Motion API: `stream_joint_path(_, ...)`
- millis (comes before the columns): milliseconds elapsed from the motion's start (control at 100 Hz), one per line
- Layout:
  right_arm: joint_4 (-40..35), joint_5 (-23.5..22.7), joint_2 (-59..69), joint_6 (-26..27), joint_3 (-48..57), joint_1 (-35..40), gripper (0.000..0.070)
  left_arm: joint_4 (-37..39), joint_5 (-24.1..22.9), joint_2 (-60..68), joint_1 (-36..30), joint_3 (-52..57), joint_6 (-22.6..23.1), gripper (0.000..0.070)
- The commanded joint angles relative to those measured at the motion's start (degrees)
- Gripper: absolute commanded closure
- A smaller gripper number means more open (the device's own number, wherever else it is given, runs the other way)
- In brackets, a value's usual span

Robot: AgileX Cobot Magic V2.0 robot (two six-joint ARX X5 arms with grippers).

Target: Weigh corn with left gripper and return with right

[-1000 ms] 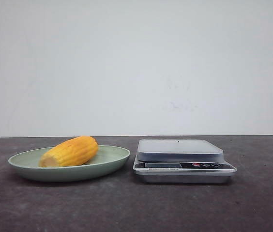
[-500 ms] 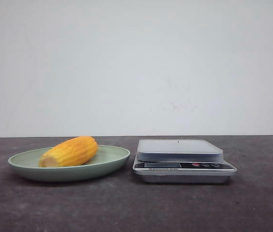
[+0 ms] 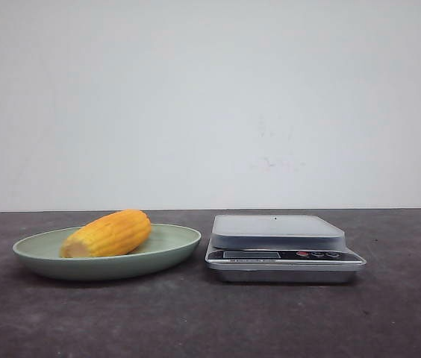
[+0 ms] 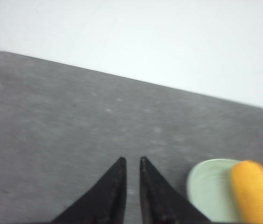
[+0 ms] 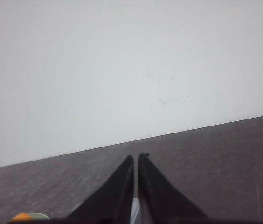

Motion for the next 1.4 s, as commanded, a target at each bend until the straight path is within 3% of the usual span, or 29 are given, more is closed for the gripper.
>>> stream_joint_path(0, -1.42, 0.07, -0.02, 2.45, 2.40, -0.02, 0.0699, 0.33, 0.50, 0.66, -0.02, 3.02, -4.74, 0.0688)
stream_joint_path(230, -12.59, 4.61, 8.33, -0.31, 16.46, -0.02, 0.0700, -0.81, 0.87, 12.76, -0.13, 20.61, -6.03, 0.0688)
stream_joint_path(350, -17.62, 3.87, 16.94, -2.58, 26.05, -0.02, 0.0699, -3.28, 2.16, 22.01, -0.13, 31.82, -5.44, 0.0688)
stream_joint_path(400, -19.87, 2.49, 20.50, -3.30, 30.08, -0.02, 0.0686, -4.81, 4.02, 25.51, -0.13, 35.98, -4.61, 0.0628)
stream_joint_path(440, -21.16, 1.88, 23.04, -3.32, 32.96, -0.02, 0.0596, -6.10, 5.73, 28.17, -0.13, 38.95, -4.52, 0.0489)
stream_joint_path(490, -22.53, 0.85, 26.03, -3.58, 36.37, -0.02, 0.0378, -7.78, 7.78, 31.26, -0.13, 42.29, -4.55, 0.0268)
stream_joint_path(530, -23.67, -0.02, 28.24, -3.93, 38.97, -0.02, 0.0216, -9.27, 9.75, 33.51, -0.20, 44.65, -4.55, 0.0175)
stream_joint_path(560, -24.52, -0.50, 29.75, -4.07, 40.81, -0.02, 0.0171, -10.49, 11.47, 35.06, -0.28, 46.29, -4.55, 0.0184)
stream_joint_path(640, -27.56, -2.62, 33.48, -5.05, 45.62, 0.00, 0.0173, -13.90, 14.08, 38.95, -1.29, 50.07, -4.55, 0.0226)
stream_joint_path(810, -33.31, -5.49, 39.76, -6.32, 54.18, 0.04, 0.0173, -15.85, 15.23, 47.65, -8.35, 54.86, -2.86, 0.0226)
stream_joint_path(930, -37.05, -6.12, 43.01, -7.43, 58.93, 0.33, 0.0176, -15.89, 12.28, 54.71, -15.08, 56.04, -0.98, 0.0226)
stream_joint_path(1060, -39.78, -5.92, 44.72, -9.29, 61.44, 1.01, 0.0228, -15.93, 8.48, 63.56, -19.67, 56.04, 3.17, 0.0240)
stream_joint_path(1390, -41.62, -5.51, 44.92, -10.38, 61.59, 1.51, 0.0233, -13.25, 6.58, 84.63, -21.66, 56.04, 4.50, 0.0241)
